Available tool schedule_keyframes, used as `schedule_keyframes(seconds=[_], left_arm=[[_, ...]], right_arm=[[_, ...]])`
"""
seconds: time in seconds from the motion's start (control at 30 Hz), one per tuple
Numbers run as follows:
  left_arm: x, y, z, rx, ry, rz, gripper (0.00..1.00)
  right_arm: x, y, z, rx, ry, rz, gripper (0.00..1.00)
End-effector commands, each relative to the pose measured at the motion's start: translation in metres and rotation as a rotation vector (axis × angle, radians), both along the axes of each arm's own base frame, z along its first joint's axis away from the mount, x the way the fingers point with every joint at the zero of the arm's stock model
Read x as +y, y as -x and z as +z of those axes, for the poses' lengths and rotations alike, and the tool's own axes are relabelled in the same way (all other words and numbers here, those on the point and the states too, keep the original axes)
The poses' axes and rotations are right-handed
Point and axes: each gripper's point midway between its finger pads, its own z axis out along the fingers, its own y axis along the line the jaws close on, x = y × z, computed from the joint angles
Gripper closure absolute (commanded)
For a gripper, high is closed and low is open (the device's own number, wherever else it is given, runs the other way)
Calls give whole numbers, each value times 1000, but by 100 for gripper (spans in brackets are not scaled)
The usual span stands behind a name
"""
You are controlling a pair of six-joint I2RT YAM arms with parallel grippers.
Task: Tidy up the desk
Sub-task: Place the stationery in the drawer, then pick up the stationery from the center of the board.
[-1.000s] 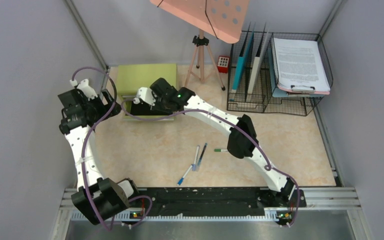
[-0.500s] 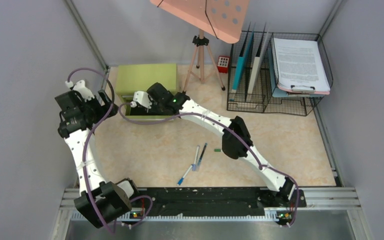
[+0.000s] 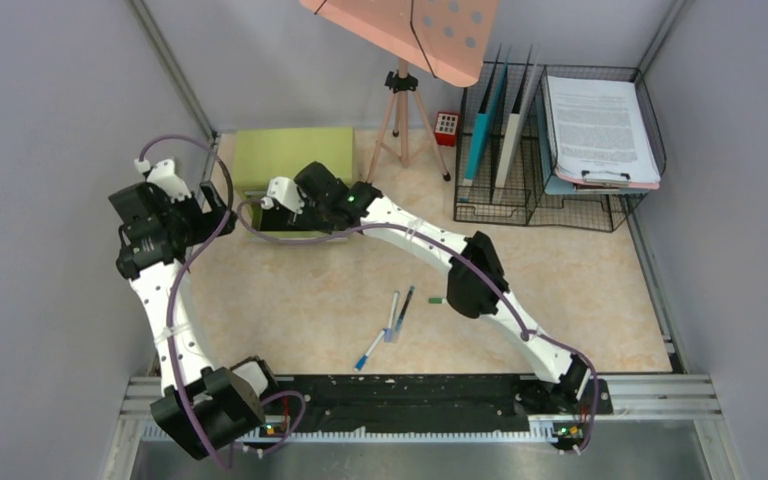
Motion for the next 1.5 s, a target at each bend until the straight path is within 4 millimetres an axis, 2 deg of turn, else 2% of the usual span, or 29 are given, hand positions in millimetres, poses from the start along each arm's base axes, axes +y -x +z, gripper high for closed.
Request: schedule_keyframes(seconds=[0.0,0.13,0.2,0.27,0.33,0.47,0.67,0.7,0.87,0.97,1.07,1.23,1.47], left_arm=[[-8,-3,27,-140,-109,-116,8],[-16,-3,36,-174,-124,-173,3],[-22,-3,40,-189,-121,-207,3],[-31,-3,42,-190,-116,-254,3],[-46,-3,42,-176,-137,-321,3],[-90,-4,28,-125,-234,-465,3],[-174,11,0,-83,-256,-748,3],[-187,14,-6,-69,-258,-792,3],[-251,29,-31,-57,-290,-1007,5],[-283,30,-46,-65,-318,-1097,5],[-315,37,-60,-59,-343,-1195,5],[-359,47,-91,-44,-379,-1288,6],[-412,62,-141,-2,-438,-1427,11]], right_arm=[[-3,23,116,-41,-201,-10,49],[-27,33,142,-2,-226,-41,46],[-42,38,151,36,-238,-53,31],[-58,40,155,74,-239,-71,26],[-80,41,160,107,-247,-100,24],[-121,41,157,159,-251,-138,23],[-192,41,136,209,-270,-214,25],[-207,45,121,228,-252,-228,25],[-275,57,78,224,-223,-270,25],[-318,61,60,256,-255,-342,25],[-350,72,46,295,-301,-399,25],[-374,88,28,329,-335,-459,26],[-392,81,10,311,-358,-547,27]])
